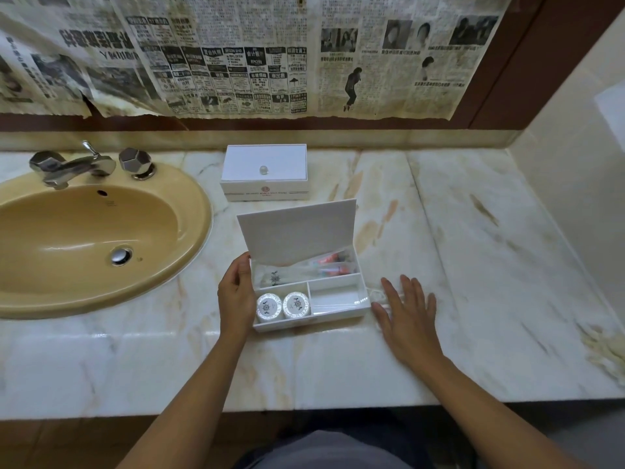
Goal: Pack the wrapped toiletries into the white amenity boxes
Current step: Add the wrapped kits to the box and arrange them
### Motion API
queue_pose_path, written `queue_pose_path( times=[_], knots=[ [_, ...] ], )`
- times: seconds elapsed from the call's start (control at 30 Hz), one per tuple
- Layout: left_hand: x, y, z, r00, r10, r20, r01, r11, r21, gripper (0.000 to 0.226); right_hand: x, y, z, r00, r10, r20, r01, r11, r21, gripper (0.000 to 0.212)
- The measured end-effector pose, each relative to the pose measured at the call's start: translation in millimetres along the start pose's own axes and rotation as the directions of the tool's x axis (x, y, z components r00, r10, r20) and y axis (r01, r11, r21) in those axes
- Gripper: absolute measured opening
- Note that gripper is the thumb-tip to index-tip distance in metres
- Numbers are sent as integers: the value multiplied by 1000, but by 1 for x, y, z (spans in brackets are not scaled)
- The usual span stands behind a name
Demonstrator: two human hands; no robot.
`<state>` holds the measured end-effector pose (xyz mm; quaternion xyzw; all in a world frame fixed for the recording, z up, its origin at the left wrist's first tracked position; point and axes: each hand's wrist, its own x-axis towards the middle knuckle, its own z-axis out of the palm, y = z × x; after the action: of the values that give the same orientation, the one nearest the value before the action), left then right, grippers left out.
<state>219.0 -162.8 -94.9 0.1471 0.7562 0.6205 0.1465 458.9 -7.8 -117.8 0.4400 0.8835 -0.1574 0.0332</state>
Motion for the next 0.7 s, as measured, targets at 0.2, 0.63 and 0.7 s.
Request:
queue_pose_path(
  times=[0.2, 0.63, 0.7],
  knots=[
    [-1, 3, 0, 1000, 0, 0, 0, 1000, -20, 25, 16, -14, -16, 1000, 2, -21, -2, 1000, 26, 78],
    [1, -4, -1, 1000, -14, -1, 14, 1000, -12, 28, 33, -10, -42, 988, -81, -135, 82, 997, -4, 21],
    [1, -3, 0, 1000, -12, 1, 12, 1000, -18, 27, 35, -12, -44, 982, -82, -172, 84, 996, 5, 17]
  ],
)
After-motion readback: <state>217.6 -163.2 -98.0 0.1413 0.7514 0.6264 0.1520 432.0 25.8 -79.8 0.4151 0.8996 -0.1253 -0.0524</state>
